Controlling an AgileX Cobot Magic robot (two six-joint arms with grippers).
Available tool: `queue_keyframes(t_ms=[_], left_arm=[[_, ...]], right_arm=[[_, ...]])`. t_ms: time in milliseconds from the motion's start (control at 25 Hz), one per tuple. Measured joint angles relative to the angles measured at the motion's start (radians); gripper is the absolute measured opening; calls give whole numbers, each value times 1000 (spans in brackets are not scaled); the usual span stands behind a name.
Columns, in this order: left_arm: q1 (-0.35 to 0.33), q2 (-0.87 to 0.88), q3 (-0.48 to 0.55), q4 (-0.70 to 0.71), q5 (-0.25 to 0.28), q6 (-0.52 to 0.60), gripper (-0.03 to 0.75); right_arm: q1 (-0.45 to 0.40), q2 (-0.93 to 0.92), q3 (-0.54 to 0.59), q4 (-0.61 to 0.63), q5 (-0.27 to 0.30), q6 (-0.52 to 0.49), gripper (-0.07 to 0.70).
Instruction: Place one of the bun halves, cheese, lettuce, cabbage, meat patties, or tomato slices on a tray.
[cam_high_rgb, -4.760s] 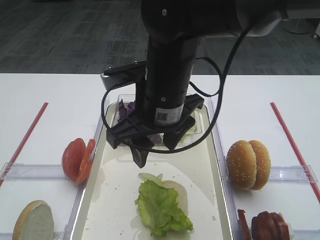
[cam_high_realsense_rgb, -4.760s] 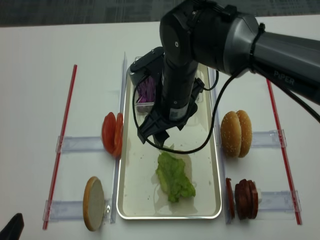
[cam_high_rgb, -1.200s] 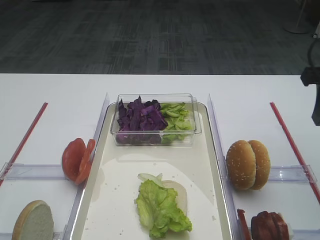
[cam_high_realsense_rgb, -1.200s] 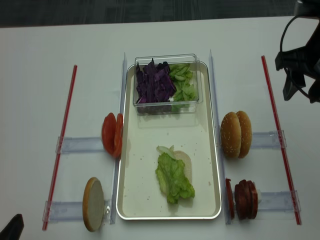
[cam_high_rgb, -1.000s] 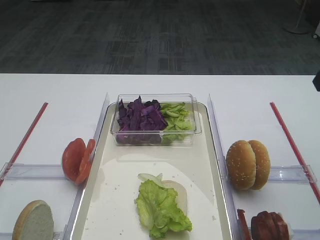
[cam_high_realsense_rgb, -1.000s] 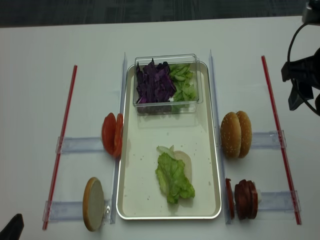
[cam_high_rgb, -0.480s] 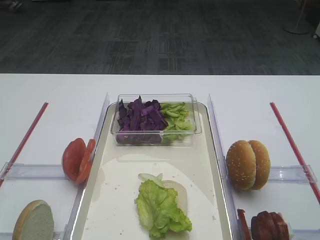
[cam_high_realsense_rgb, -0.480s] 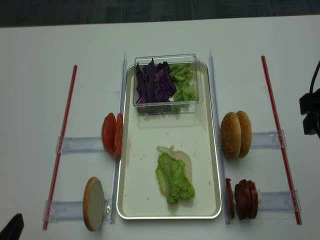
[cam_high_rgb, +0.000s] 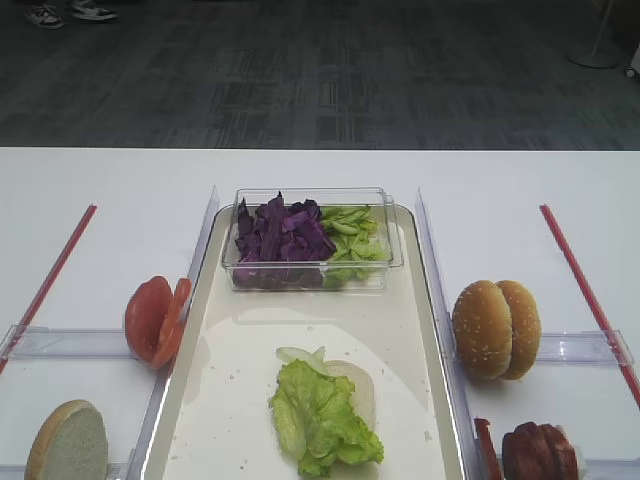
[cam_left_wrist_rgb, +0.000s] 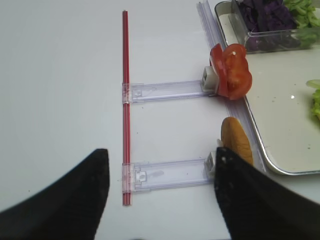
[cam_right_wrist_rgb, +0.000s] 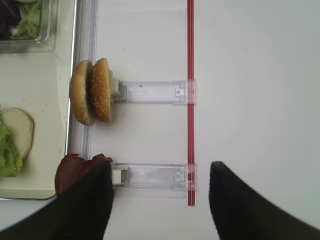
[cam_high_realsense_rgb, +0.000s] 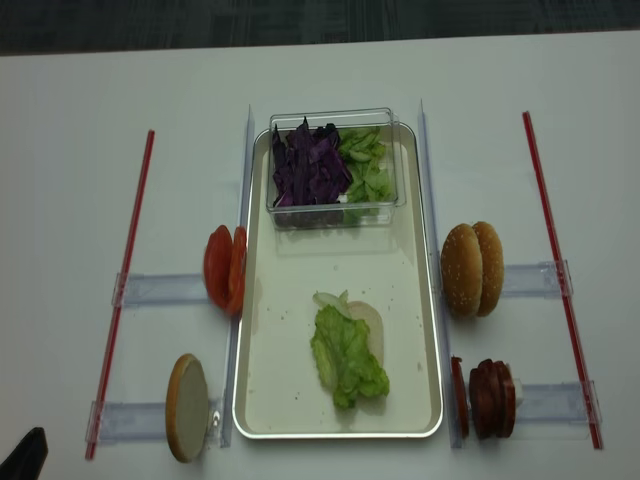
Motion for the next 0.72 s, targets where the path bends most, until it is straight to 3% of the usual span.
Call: queue_keyframes(t_ms=[240,480,720], left_arm=[[0,0,0,0,0,0,433],[0,0,0,0,0,0,433],[0,0,0,0,0,0,433]], right_arm=[[0,-110,5,0,0,-26,453],[0,-218,59,19,-41,-31,453],[0,-354,209,23,-68,-31,453]])
